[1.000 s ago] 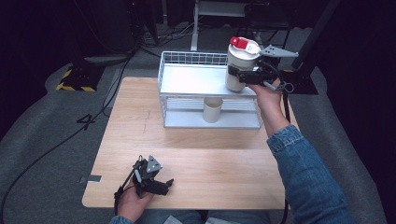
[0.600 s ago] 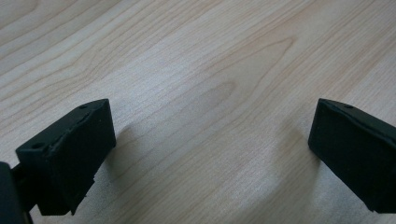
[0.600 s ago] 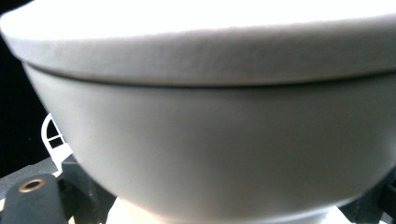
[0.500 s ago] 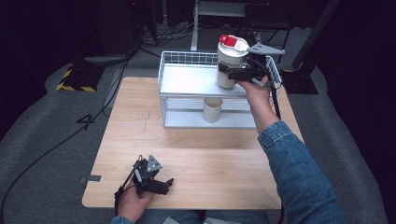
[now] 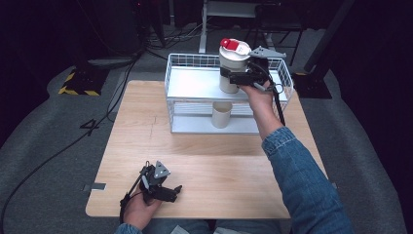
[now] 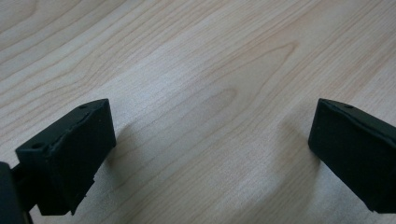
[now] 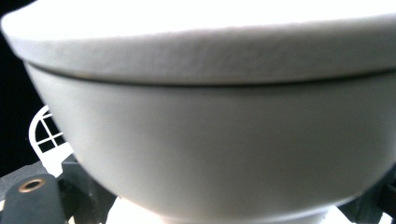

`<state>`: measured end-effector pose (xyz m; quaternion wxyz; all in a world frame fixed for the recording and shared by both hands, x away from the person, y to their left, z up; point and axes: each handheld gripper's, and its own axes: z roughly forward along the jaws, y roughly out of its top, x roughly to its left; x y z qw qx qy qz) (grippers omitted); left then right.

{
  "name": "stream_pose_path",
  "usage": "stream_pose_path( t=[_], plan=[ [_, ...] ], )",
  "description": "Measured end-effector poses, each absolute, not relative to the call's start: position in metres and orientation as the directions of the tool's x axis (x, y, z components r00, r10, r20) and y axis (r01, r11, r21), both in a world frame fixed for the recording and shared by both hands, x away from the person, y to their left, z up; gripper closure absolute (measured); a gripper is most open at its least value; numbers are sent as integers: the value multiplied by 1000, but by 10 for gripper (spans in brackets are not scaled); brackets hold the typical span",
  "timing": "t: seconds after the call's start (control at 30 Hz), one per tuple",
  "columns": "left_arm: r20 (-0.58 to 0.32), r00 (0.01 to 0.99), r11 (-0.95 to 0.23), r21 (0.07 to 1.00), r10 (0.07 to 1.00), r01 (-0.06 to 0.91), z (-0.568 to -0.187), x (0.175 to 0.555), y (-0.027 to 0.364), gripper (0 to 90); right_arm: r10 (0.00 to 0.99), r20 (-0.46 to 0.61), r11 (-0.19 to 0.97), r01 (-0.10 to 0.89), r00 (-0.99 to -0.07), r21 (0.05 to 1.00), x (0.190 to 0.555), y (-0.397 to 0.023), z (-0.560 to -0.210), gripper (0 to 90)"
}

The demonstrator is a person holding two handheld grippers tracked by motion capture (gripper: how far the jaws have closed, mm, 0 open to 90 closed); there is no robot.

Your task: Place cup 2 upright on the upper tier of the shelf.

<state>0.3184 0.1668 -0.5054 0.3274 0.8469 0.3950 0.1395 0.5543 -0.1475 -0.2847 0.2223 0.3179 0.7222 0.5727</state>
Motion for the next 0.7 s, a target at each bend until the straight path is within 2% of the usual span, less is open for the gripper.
stream_pose_path(
  t=[0.7],
  plan=[
    [-24,652,-477,662,758,579,-505,321,165,12,705,68,136,228,-706,964,558,-151,-286,119]
  ],
)
